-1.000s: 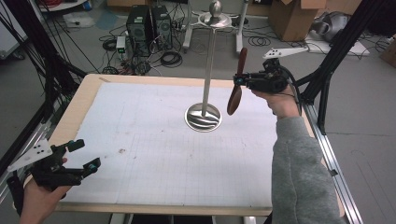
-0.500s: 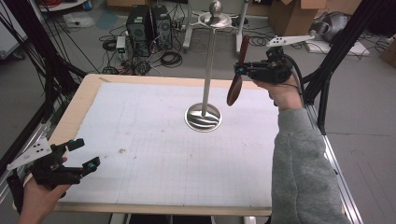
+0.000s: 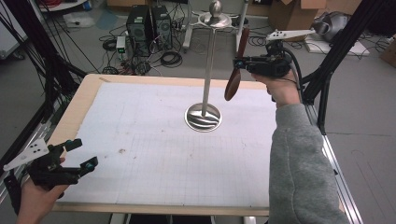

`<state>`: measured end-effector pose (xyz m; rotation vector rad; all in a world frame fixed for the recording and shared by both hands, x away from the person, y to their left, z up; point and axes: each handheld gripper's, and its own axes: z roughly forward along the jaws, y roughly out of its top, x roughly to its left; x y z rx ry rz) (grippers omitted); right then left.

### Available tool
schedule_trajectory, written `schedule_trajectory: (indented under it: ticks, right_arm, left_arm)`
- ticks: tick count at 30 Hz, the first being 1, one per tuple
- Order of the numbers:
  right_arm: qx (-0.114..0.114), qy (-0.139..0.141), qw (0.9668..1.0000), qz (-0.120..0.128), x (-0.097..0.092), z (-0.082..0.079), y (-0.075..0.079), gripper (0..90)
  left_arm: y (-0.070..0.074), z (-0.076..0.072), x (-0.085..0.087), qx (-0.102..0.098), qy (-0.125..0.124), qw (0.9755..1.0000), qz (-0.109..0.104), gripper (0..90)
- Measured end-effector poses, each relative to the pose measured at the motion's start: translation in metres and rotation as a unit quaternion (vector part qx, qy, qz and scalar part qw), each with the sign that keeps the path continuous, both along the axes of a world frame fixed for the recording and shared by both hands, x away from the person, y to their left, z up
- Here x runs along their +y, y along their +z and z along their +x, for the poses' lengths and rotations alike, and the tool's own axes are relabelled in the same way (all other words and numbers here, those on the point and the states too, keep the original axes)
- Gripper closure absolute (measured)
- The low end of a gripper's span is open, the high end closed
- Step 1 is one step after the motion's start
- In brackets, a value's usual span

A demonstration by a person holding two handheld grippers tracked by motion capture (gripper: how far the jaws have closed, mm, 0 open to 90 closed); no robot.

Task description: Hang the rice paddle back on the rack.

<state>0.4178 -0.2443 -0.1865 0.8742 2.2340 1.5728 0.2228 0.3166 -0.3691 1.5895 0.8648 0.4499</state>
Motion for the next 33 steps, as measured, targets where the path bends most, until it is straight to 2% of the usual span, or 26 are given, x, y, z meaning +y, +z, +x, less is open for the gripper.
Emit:
schedule_trajectory:
  ticks: [6, 14, 19, 25, 33]
  right_arm:
    - [-0.003, 0.0, 1.0, 0.001, 0.0038, 0.0008, 0.0035, 77.6]
    - [0.002, -0.013, 0.9999, 0.001, 0.0041, 0.0044, 0.0027, 77.6]
    - [0.003, -0.01, 0.9999, 0.009, 0.0054, 0.0046, 0.0041, 77.6]
    - [0.001, -0.021, 0.9997, 0.015, 0.0043, 0.0045, 0.0063, 77.5]
    - [0.003, -0.015, 0.9998, 0.015, 0.0061, 0.0048, 0.0068, 77.5]
  left_arm:
    - [-0.0007, 0.0, 0.0001, 0.001, 0.001, 1.0, -0.001, 2.2]
    - [-0.0006, -0.0001, 0.0023, 0.001, 0.006, 1.0, -0.001, 2.2]
    - [-0.0003, -0.0005, 0.0019, 0.0, 0.005, 1.0, 0.0, 2.2]
    - [-0.0007, -0.0004, 0.0012, 0.001, 0.005, 1.0, 0.0, 2.2]
    - [-0.0014, 0.0, 0.0001, 0.003, 0.003, 1.0, 0.003, 2.2]
